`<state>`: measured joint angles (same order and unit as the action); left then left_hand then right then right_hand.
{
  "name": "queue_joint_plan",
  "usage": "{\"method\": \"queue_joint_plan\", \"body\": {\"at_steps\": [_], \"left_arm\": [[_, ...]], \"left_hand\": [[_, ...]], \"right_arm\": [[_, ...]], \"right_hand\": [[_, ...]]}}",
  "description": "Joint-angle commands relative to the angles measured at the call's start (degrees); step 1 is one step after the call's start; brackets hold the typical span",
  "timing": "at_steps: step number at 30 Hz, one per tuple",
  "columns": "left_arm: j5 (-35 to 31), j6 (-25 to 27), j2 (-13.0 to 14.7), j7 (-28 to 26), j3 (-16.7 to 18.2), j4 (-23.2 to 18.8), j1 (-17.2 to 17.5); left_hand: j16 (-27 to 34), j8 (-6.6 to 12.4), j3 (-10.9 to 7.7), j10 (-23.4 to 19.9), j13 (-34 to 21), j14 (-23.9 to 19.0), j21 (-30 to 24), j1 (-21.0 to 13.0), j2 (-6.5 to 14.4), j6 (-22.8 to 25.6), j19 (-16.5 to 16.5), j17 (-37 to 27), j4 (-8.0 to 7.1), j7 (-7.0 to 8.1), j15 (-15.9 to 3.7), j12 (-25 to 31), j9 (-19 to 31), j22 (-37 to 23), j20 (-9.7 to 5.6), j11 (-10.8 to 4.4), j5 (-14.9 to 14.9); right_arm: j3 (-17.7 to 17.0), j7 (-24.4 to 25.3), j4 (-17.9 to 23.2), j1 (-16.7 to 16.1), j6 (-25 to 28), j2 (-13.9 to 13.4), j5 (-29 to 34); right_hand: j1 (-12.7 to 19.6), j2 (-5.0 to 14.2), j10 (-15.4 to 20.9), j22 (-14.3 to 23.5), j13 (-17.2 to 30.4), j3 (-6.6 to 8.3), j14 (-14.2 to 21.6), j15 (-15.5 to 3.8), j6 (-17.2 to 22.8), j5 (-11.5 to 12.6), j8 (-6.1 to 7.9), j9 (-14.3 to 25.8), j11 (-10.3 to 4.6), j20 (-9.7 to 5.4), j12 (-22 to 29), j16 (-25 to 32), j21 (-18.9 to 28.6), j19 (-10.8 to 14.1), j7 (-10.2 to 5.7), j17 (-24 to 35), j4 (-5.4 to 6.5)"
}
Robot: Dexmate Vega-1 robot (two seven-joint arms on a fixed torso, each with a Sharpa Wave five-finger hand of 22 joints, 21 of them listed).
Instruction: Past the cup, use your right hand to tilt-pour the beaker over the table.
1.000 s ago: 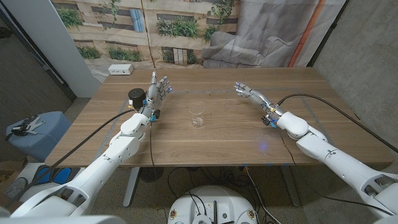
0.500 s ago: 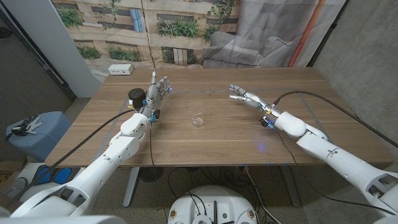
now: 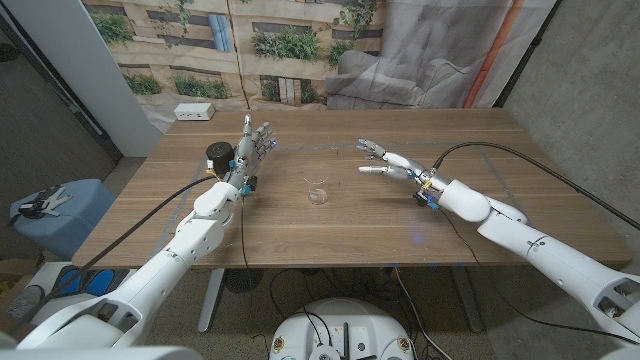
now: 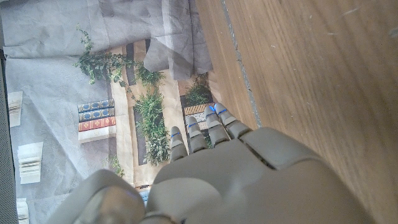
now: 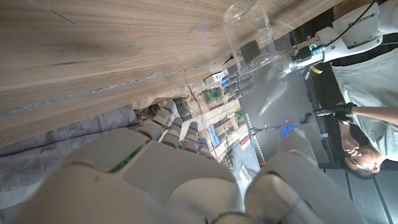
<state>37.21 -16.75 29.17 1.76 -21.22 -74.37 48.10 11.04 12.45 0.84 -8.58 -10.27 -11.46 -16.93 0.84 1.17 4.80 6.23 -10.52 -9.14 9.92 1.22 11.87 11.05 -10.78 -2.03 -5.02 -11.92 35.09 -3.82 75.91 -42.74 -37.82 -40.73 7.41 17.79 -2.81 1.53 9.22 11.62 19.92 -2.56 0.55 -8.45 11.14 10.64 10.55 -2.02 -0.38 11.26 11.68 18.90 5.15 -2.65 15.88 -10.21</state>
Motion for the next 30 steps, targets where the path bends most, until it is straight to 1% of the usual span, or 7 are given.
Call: {"method": "queue_joint_plan", "body": {"at_steps": [1, 4, 8, 10, 16, 22, 30], "left_arm": [[0.01, 0.04, 0.00, 0.01, 0.00, 0.02, -0.02], [0.00, 0.02, -0.02, 0.01, -0.01, 0.06, -0.03], [0.00, 0.01, -0.04, 0.02, -0.01, 0.08, -0.04], [-0.01, 0.00, -0.04, 0.02, -0.02, 0.09, -0.04], [-0.03, -0.02, -0.07, 0.01, -0.04, 0.11, -0.04], [-0.10, -0.05, -0.14, -0.23, -0.03, 0.06, 0.00], [-0.03, -0.02, -0.06, -0.01, -0.03, 0.06, 0.00]], "left_hand": [[0.08, -0.37, 0.24, -0.41, -0.14, -0.53, 0.07, -0.11, 0.55, 0.49, 0.67, -0.12, -0.04, 0.32, -0.04, -0.13, 0.17, -0.31, -0.63, -0.04, -0.33], [0.06, -0.38, 0.28, -0.44, -0.14, -0.51, 0.10, -0.11, 0.56, 0.52, 0.68, -0.12, -0.04, 0.33, -0.05, -0.13, 0.17, -0.31, -0.65, -0.06, -0.33], [0.04, -0.40, 0.33, -0.45, -0.14, -0.46, 0.12, -0.12, 0.58, 0.52, 0.71, -0.12, -0.04, 0.36, -0.09, -0.14, 0.18, -0.31, -0.64, -0.02, -0.34], [0.04, -0.42, 0.36, -0.42, -0.14, -0.47, 0.15, -0.12, 0.59, 0.51, 0.69, -0.12, -0.04, 0.31, -0.07, -0.16, 0.18, -0.31, -0.65, 0.01, -0.34], [0.05, -0.44, 0.45, -0.44, -0.14, -0.50, 0.19, -0.13, 0.62, 0.58, 0.72, -0.12, -0.03, 0.39, -0.05, -0.18, 0.18, -0.31, -0.64, -0.06, -0.35], [0.04, -0.49, 0.53, -0.42, -0.15, -0.51, 0.24, -0.13, 0.65, 0.55, 0.75, -0.12, -0.03, 0.34, -0.08, -0.21, 0.18, -0.31, -0.64, -0.09, -0.35], [0.03, -0.58, 0.67, -0.47, -0.15, -0.51, 0.31, -0.14, 0.69, 0.45, 0.77, -0.12, -0.03, 0.31, -0.07, -0.22, 0.19, -0.31, -0.64, -0.06, -0.36]], "right_arm": [[1.27, -1.43, 2.12, 0.39, 0.03, -0.05, 3.70], [1.69, -1.64, 2.33, 0.85, 0.67, 0.10, 4.93], [2.39, -2.38, 2.42, 1.53, 1.37, 0.25, 5.97], [2.71, -2.82, 2.26, 1.75, 1.70, 0.41, 5.93], [3.87, -3.62, 0.99, 2.96, 2.21, 1.17, 6.63], [5.26, -3.81, -1.56, 4.67, 2.38, 2.80, 7.23], [6.71, -4.01, -4.21, 6.22, 2.88, 4.33, 7.05]], "right_hand": [[1.69, -0.27, -0.76, 0.26, 0.18, 0.42, -0.95, 1.20, -1.26, -0.31, 0.17, 0.28, 0.04, 1.46, 0.13, 0.03, -0.76, -0.38, -0.19, -0.12, 0.01], [2.05, -0.41, -1.08, 0.28, 0.22, 0.48, -1.42, 1.58, -1.48, -0.37, 0.23, 0.31, 0.10, 2.13, 0.06, -0.06, -1.13, -0.52, -0.23, -0.18, 0.09], [2.47, -0.62, -1.40, 0.32, 0.27, 0.52, -1.98, 2.50, -1.71, -0.46, 0.33, 0.36, 0.09, 2.58, 0.03, -0.11, -1.71, -0.91, -0.23, -0.24, 0.20], [2.73, -0.75, -1.97, 0.34, 0.30, 0.55, -2.35, 3.11, -1.97, -0.50, 0.34, 0.38, 0.40, 3.00, -0.11, -0.15, -2.03, -1.01, -0.23, -0.27, 0.26], [3.61, -1.24, -3.21, 0.38, 0.40, 0.63, -3.48, 3.82, -3.54, -0.48, 0.10, 0.44, 1.14, 3.75, -0.33, -0.28, -2.89, -1.41, -0.01, -0.34, 0.22], [4.19, -1.50, -3.81, 0.39, 0.44, 0.71, -4.02, 3.83, -4.25, -0.40, 0.07, 0.46, 1.18, 3.77, -0.39, -0.32, -3.28, -1.50, 0.00, -0.38, 0.15], [4.98, -1.85, -5.02, 0.40, 0.49, 0.82, -4.43, 3.81, -4.53, -0.30, 0.28, 0.49, 1.88, 3.62, -0.57, -0.26, -3.78, -1.47, 0.06, -0.45, 0.12]]}}
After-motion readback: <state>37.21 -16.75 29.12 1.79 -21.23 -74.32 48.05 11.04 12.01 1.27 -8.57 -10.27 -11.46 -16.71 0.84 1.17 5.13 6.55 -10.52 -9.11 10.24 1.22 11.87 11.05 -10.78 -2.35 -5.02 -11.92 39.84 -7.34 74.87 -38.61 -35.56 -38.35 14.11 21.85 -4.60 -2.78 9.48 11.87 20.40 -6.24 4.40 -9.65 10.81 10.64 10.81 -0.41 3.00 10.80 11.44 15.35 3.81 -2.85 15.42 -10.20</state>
